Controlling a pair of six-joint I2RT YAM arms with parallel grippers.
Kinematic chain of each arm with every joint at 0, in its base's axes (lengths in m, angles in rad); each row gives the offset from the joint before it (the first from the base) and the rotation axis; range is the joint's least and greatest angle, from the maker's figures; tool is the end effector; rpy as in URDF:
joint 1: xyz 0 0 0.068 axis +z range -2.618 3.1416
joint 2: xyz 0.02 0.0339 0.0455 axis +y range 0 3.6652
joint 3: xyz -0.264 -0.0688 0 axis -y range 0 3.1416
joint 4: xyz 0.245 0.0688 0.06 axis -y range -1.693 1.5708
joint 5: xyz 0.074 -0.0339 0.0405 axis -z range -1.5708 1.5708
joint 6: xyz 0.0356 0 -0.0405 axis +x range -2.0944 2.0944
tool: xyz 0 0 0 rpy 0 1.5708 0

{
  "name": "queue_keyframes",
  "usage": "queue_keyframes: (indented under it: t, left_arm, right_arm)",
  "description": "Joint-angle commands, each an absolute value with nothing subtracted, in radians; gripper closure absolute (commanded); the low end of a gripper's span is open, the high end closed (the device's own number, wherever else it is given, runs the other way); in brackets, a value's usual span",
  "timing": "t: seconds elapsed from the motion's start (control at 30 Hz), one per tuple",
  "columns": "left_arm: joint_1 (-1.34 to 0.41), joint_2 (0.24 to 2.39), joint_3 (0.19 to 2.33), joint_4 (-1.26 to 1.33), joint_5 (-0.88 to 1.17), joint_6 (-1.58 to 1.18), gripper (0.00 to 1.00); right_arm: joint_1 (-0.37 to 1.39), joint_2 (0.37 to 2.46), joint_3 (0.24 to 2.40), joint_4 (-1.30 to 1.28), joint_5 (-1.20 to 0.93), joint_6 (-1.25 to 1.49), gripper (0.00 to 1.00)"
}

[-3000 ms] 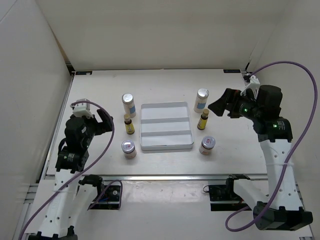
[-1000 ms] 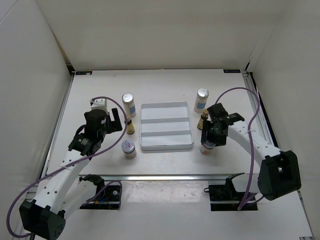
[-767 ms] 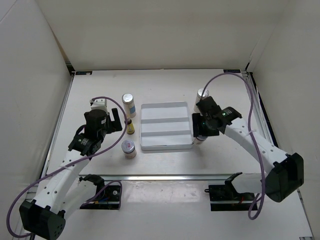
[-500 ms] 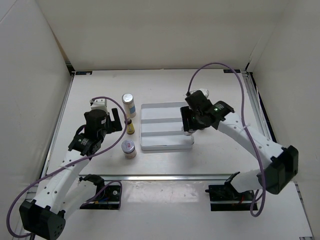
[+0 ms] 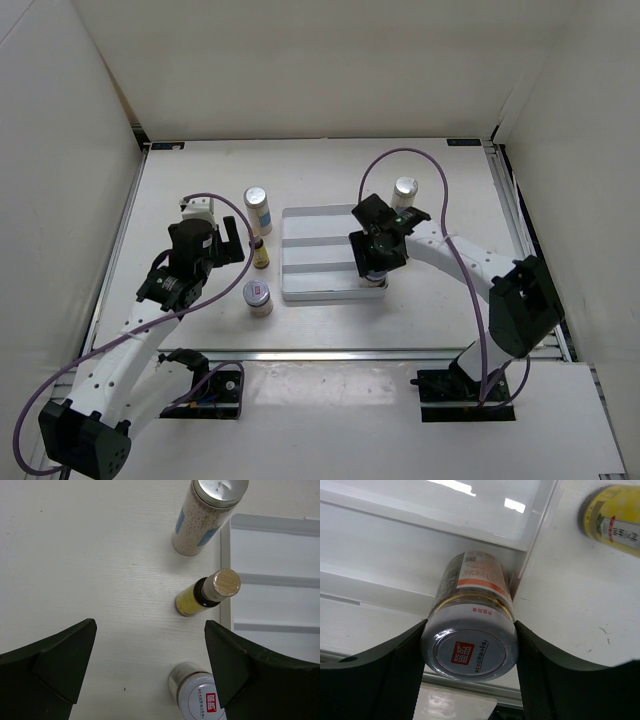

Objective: Organize the condiment bottles

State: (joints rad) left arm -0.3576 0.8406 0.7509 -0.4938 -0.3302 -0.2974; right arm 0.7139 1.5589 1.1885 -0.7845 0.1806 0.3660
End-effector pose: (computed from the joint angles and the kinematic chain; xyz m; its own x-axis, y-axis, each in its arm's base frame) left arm 0.1756 -0.0533 0.2887 -0.5162 -0.1030 -0.8502 -0.0770 0.9943 -0.0738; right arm 0.2393 0.1988 0.2450 -0.8565 -0.2762 -0.4361 -0.3028 0.9530 -0.0088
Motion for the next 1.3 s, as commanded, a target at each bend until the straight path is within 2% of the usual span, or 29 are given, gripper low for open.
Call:
queue_keyframes:
  t: [0.0, 0.07, 0.1, 0.17, 0.2, 0.23, 0.3, 0.33, 0.4, 0.6, 0.9, 1.27]
  left_arm:
    - [-0.362, 0.831, 0.785, -0.495, -0.347, -0.299, 0.00]
    - [-0.362, 0.831, 0.785, -0.495, -0.336, -0.299, 0.00]
    - [-0.362, 0.841, 0.785, -0.495, -0.327, -0.299, 0.00]
    - [-0.362, 0.841, 0.785, -0.495, -0.316, -0.299, 0.00]
    - [-0.362, 0.841, 0.785, -0.495, -0.298, -0.308, 0.00]
    - [-0.362, 0.841, 0.776, -0.495, -0.288, -0.308, 0.00]
    - [-0.362, 0.841, 0.776, -0.495, -0.261, -0.308, 0.00]
    - [-0.362, 0.841, 0.776, -0.495, -0.249, -0.308, 0.00]
    - [-0.362, 0.841, 0.776, -0.495, -0.216, -0.296, 0.00]
    - [-0.362, 0.795, 0.758, -0.454, -0.114, -0.284, 0.00]
    - [-0.362, 0.773, 0.746, -0.505, 0.012, -0.393, 0.00]
    - [-0.512, 0.840, 0.701, -0.577, -0.043, -0.479, 0.00]
  right_arm:
    - [0.715, 1.580, 1.180, -0.710, 0.155, 0.374, 0.92]
    - [0.715, 1.589, 1.171, -0.701, 0.141, 0.374, 0.89]
    - [0.715, 1.589, 1.170, -0.701, 0.141, 0.374, 0.79]
    - [0.715, 1.589, 1.170, -0.701, 0.141, 0.374, 0.67]
    - [0.725, 1.577, 1.170, -0.710, 0.141, 0.385, 0.57]
    - [0.738, 1.559, 1.180, -0.719, 0.187, 0.385, 0.40]
    - [0.762, 1.530, 1.203, -0.753, 0.236, 0.385, 0.26]
    - [0.773, 1.519, 1.227, -0.768, 0.262, 0.394, 0.13]
    - [0.813, 1.481, 1.253, -0.801, 0.352, 0.405, 0.00]
    - [0.914, 1.304, 1.296, -0.847, 0.543, 0.419, 0.00]
    - [0.923, 1.167, 1.241, -0.816, 0.499, 0.371, 0.00]
    - [0.923, 1.106, 1.152, -0.816, 0.480, 0.380, 0.00]
